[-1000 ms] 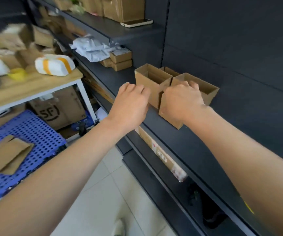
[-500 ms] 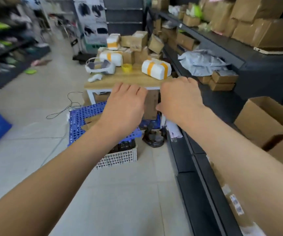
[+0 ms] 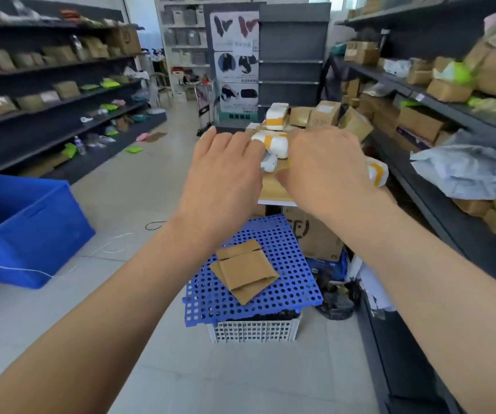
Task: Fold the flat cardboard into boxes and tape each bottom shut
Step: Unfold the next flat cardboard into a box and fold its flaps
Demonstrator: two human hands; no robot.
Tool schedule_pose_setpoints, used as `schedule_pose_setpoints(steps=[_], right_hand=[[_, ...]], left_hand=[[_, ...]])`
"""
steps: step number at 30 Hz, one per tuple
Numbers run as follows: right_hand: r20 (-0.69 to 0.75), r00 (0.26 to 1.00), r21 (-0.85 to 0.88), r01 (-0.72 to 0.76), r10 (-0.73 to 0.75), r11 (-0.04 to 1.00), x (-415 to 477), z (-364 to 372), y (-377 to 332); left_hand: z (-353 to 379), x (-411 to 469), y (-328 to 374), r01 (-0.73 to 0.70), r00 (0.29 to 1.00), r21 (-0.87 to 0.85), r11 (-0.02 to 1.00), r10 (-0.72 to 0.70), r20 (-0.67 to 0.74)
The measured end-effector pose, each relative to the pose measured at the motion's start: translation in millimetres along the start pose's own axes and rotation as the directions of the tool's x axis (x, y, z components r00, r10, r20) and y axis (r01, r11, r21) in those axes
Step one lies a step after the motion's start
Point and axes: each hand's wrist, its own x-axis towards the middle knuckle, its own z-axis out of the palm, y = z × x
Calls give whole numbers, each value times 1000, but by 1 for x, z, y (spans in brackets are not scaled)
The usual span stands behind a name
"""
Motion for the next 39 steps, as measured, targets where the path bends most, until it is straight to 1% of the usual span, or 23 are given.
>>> schedule_pose_setpoints(steps=[3, 5, 6, 8, 11, 13, 15, 17, 19, 21, 23, 25, 26, 27, 29, 30, 32, 33, 35, 39], right_hand=[[58, 998, 63, 17, -20, 998, 23, 39, 5], [125, 991, 109, 27, -41, 994, 36, 74, 9], [169, 984, 133, 28, -50, 991, 43, 95, 12], [292, 955, 178, 0, -53, 984, 55, 139, 15], [450, 890, 207, -29, -69, 978, 69, 210, 17], [539, 839, 252, -80, -72, 964, 72, 258, 18], [614, 786, 278, -129, -73, 952, 72, 300, 17], [698, 711, 284, -173, -80, 943, 70, 339, 15], [772, 630, 299, -245, -83, 922, 65, 380, 14], [814, 574, 316, -308, -89, 897, 57, 419, 13], [852, 515, 329, -389, -93, 860, 48, 457, 11], [890, 452, 293, -471, -58, 832, 40, 493, 9], [910, 413, 248, -503, -22, 828, 35, 512, 8], [927, 376, 208, -534, 10, 820, 31, 530, 9], [941, 335, 173, -603, 50, 779, 23, 563, 9], [945, 319, 158, -649, 78, 744, 20, 577, 9], [952, 278, 129, -748, 131, 652, 16, 598, 8], [955, 255, 113, -789, 154, 605, 14, 606, 6], [953, 240, 105, -832, 184, 545, 12, 620, 2], [929, 254, 72, -838, 271, 540, 9, 638, -2]], left_hand=[[36, 1, -11, 81, 995, -11, 997, -80, 53], [62, -1, -14, 170, 967, -49, 984, -157, 201], [78, -2, -16, 235, 934, -63, 970, -207, 292], [116, -9, -23, 358, 854, -67, 931, -298, 427], [174, -28, -31, 492, 735, -61, 868, -377, 563], [212, -43, -34, 573, 637, -39, 819, -414, 651], [249, -57, -37, 658, 522, -17, 753, -440, 730], [284, -73, -40, 747, 409, -9, 665, -449, 794], [320, -93, -45, 843, 302, -4, 539, -467, 831], [353, -113, -50, 915, 189, 21, 404, -474, 860], [387, -135, -54, 971, 63, 55, 233, -473, 879], [420, -157, -58, 993, -78, 108, 38, -468, 880], [436, -169, -61, 988, -147, 147, -37, -456, 878], [448, -179, -62, 979, -203, 182, -89, -441, 874], [469, -195, -61, 953, -297, 246, -177, -396, 869], [478, -204, -59, 940, -330, 267, -213, -356, 874], [492, -219, -54, 890, -420, 340, -305, -253, 871], [498, -225, -50, 872, -437, 350, -341, -222, 872], [508, -231, -45, 840, -461, 338, -424, -231, 857], [523, -234, -45, 810, -446, 247, -532, -285, 848]])
